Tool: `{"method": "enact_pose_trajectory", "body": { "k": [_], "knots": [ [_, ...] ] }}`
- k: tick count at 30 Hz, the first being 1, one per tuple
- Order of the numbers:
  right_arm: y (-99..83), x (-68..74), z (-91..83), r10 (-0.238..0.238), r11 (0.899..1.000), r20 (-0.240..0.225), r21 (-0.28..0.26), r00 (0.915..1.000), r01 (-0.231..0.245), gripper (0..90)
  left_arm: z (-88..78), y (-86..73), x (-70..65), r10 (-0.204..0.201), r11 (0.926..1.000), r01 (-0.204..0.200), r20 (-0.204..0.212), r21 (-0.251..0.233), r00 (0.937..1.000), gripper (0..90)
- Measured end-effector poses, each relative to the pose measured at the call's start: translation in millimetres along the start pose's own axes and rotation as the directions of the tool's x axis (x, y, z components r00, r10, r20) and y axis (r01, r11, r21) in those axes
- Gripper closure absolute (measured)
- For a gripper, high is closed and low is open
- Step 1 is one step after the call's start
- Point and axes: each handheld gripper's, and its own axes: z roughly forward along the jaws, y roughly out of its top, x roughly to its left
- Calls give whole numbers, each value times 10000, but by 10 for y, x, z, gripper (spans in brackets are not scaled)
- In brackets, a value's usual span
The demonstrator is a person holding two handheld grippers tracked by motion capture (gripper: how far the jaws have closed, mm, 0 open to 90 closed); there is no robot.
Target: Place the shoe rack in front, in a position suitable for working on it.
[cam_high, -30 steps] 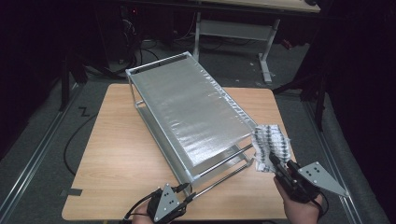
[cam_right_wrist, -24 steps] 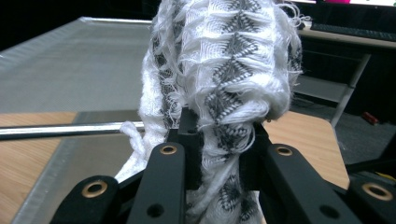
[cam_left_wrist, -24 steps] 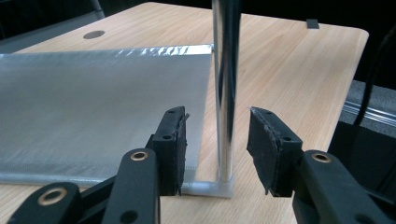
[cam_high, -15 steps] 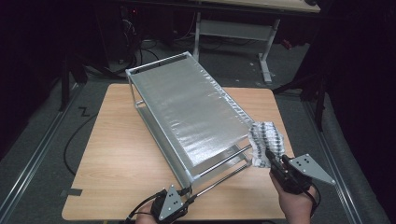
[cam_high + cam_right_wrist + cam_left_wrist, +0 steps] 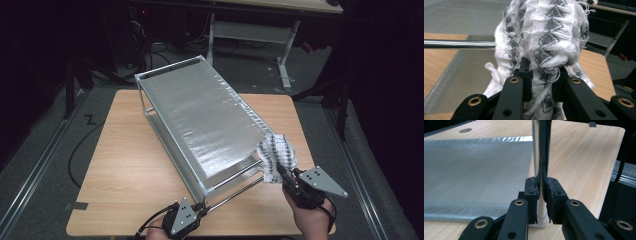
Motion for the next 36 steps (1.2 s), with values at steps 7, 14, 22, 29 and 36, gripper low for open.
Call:
{"method": "enact_pose_trajectory", "body": {
  "k": [7,14,22,29,36],
  "knots": [
    [5,216,-9,-407,9992,-509,-20,9979,406,760,0,-3,4,14,10000,-14,30,-23,10000,792],
    [40,478,-44,-881,9961,-1307,-109,9875,875,760,0,0,5,53,10000,-53,39,3,10000,792],
    [103,834,-102,-1497,9887,-2259,-353,9626,1455,759,1,1,3,85,10000,-85,21,-1,10000,792],
    [134,1113,-147,-2062,9785,-2823,-686,9369,1947,759,1,-3,3,95,10000,-95,14,-17,10000,792],
    [153,1201,-162,-2303,9731,-2931,-802,9279,2162,760,-2,-3,2,92,10000,-92,3,-9,10000,792]
  ]
}}
